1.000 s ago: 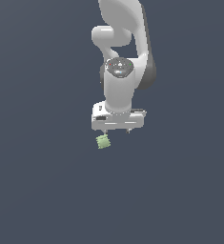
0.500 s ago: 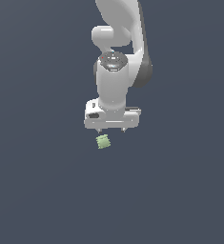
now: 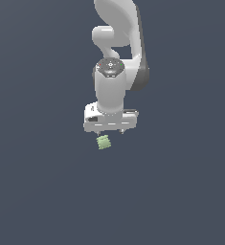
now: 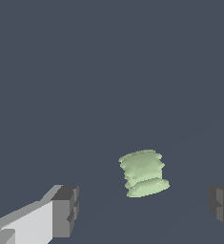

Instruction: Pick up the object and move it to a goal position.

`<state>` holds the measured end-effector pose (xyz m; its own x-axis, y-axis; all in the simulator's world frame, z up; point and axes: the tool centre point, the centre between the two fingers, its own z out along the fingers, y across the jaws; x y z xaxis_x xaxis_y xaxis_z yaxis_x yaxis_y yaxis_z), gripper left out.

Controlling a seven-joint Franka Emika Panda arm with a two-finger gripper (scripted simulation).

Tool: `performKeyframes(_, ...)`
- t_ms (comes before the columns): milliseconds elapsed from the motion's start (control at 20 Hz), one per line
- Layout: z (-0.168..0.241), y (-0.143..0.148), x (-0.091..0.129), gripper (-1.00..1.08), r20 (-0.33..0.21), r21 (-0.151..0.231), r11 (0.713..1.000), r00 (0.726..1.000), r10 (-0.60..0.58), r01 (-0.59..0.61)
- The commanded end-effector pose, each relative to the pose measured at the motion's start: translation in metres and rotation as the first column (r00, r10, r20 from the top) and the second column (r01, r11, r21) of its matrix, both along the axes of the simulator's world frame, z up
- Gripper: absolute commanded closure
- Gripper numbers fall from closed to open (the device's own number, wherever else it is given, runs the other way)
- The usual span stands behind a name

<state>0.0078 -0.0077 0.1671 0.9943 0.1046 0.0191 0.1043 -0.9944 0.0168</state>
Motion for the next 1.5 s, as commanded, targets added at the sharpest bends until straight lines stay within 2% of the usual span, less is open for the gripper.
performKeyframes(0,-0.009,-0.004,-0.003,-0.92,-0.003,0.001,1.0,1.0,0.026,-0.026)
performKeyframes(700,-0.068,-0.032,-0.026,-0.92,-0.019,0.012,0.978,0.978,0.209,-0.209)
performKeyframes(1450,-0.092,-0.036,-0.03,-0.92,-0.021,0.015,0.973,0.973,0.232,-0.232)
